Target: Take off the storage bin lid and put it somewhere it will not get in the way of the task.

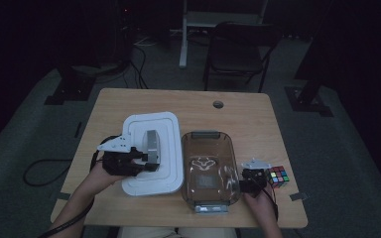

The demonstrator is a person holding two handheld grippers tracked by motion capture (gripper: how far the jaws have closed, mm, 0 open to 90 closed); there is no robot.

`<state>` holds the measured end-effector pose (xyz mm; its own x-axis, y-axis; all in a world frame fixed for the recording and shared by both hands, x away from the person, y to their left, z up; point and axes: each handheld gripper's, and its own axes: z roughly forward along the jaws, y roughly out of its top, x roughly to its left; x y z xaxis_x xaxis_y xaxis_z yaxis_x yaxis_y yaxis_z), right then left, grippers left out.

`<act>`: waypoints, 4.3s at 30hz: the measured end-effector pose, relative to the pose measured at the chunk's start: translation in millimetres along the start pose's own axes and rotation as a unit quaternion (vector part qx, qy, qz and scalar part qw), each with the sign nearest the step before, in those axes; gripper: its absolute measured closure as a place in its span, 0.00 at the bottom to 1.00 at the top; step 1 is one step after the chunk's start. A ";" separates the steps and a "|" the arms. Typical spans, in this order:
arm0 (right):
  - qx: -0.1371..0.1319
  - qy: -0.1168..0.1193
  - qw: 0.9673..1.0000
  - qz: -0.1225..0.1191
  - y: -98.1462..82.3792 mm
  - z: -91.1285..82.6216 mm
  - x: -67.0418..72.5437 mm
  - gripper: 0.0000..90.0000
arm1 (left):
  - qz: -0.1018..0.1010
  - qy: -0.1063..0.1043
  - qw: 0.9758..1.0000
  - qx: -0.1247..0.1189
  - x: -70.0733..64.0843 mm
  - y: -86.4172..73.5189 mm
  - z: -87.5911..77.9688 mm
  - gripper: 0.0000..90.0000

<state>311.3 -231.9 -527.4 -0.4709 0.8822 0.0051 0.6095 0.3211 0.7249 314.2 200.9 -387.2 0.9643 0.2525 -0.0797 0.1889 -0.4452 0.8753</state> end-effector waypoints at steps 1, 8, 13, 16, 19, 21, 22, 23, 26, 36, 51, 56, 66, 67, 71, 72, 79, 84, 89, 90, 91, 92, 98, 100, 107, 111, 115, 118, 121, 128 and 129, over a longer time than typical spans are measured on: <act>0.000 0.000 1.000 0.000 0.0 0.0 0.0 0.15 | -0.001 -0.002 1.000 -0.001 0.6 -2.2 -1.0 0.76; 0.000 0.000 1.000 0.001 0.0 0.0 0.1 0.15 | -0.006 -0.016 1.000 0.003 4.9 -21.2 0.9 0.76; 0.000 0.000 1.000 0.000 0.0 0.0 0.0 0.15 | -0.016 -0.024 1.000 0.002 10.7 -34.3 9.0 0.76; 0.000 0.000 1.000 0.000 0.0 0.0 0.0 0.15 | -0.023 -0.024 0.999 0.002 15.5 -42.8 15.7 0.76; 0.000 0.000 1.000 0.001 0.0 0.0 0.1 0.15 | -0.030 -0.029 0.999 0.005 20.9 -53.4 25.4 0.76; 0.000 0.000 1.000 0.001 0.0 0.0 0.1 0.15 | -0.036 -0.031 0.999 0.012 24.6 -59.9 32.3 0.76; 0.000 0.000 1.000 0.000 0.0 0.0 0.1 0.15 | -0.037 -0.031 0.999 0.020 26.8 -63.9 36.7 0.76; 0.000 0.000 1.000 0.000 0.0 0.0 0.1 0.15 | -0.037 -0.031 0.999 0.020 26.8 -63.9 36.7 0.76; 0.000 0.000 1.000 0.001 0.0 0.0 0.1 0.15 | -0.041 -0.042 0.998 0.031 30.3 -74.1 48.3 0.76; 0.000 0.000 1.000 0.000 0.0 0.0 0.0 0.15 | -0.046 -0.055 0.996 0.045 38.2 -90.8 66.2 0.76; 0.000 0.000 1.000 0.000 0.0 0.0 0.1 0.15 | -0.062 -0.030 0.994 0.088 41.4 -101.2 80.4 0.71; 0.000 0.000 1.000 0.000 0.0 0.0 0.0 0.15 | -0.063 -0.025 0.994 0.087 39.3 -98.5 78.4 0.52; 0.000 0.000 1.000 0.000 0.0 0.0 0.1 0.15 | -0.088 0.032 0.994 0.063 42.9 -95.6 62.6 0.29; 0.000 0.000 1.000 0.000 0.0 0.0 0.1 0.15 | -0.091 0.040 0.993 0.064 43.4 -95.6 61.7 0.23; 0.000 0.000 1.000 0.000 0.0 0.0 0.1 0.15 | -0.107 0.052 0.991 0.061 44.9 -95.7 56.1 0.16; 0.000 0.000 1.000 0.000 0.0 -0.1 0.1 0.15 | -0.113 0.053 0.990 0.058 45.0 -95.7 54.8 0.10; 0.000 0.000 1.000 0.000 0.0 0.0 0.1 0.15 | -0.139 0.099 0.984 0.048 46.5 -97.7 43.3 0.00; 0.000 0.000 1.000 0.000 0.0 0.0 0.1 0.15 | -0.141 0.137 0.980 0.041 45.0 -100.1 33.3 0.00; 0.000 0.000 1.000 0.001 0.0 0.0 0.0 0.15 | -0.138 0.212 0.966 0.056 41.3 -104.8 24.8 0.01; 0.000 0.000 1.000 0.001 0.0 0.0 0.0 0.15 | -0.138 0.221 0.964 0.059 41.2 -105.5 23.5 0.01; 0.000 0.000 1.000 0.000 0.0 0.0 0.0 0.15 | -0.138 0.232 0.961 0.059 41.2 -106.7 21.9 0.00; 0.000 0.000 1.000 0.001 0.0 0.0 0.1 0.15 | -0.141 0.242 0.958 0.060 41.4 -107.9 20.2 0.01; 0.000 0.000 1.000 0.000 0.0 0.0 0.1 0.15 | -0.163 0.278 0.945 0.056 43.6 -116.4 10.0 0.01; 0.000 0.000 1.000 0.000 0.0 0.0 0.0 0.15 | -0.173 0.283 0.942 0.046 44.3 -119.3 6.3 0.01; 0.000 0.000 1.000 0.000 0.0 0.0 0.1 0.15 | -0.203 0.329 0.921 0.046 46.9 -126.5 -3.6 0.01; 0.000 0.000 1.000 0.001 0.0 -0.1 0.1 0.15 | -0.232 0.370 0.899 0.041 49.9 -133.5 -13.4 0.01; 0.000 0.000 1.000 0.001 0.0 -0.1 0.1 0.15 | -0.254 0.391 0.883 0.050 52.0 -140.0 -15.8 0.01; 0.000 0.000 1.000 0.001 0.1 -0.1 0.1 0.15 | -0.269 0.407 0.871 0.057 53.0 -144.6 -17.1 0.01; 0.001 0.000 1.000 0.001 0.1 -0.1 0.1 0.15 | -0.276 0.417 0.864 0.061 54.5 -147.6 -18.5 0.01; 0.001 -0.001 1.000 0.001 0.1 -0.1 0.2 0.15 | -0.281 0.443 0.846 0.090 55.4 -154.6 -12.5 0.01; 0.001 -0.001 1.000 0.002 0.2 -0.1 0.3 0.15 | -0.285 0.443 0.844 0.098 56.0 -155.3 -11.8 0.01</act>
<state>311.2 -231.7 -527.3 -0.4681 0.8837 0.0062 0.6119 0.3190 0.7238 336.7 294.4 -522.0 0.2056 0.9786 0.0026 0.6858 -0.1459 0.7130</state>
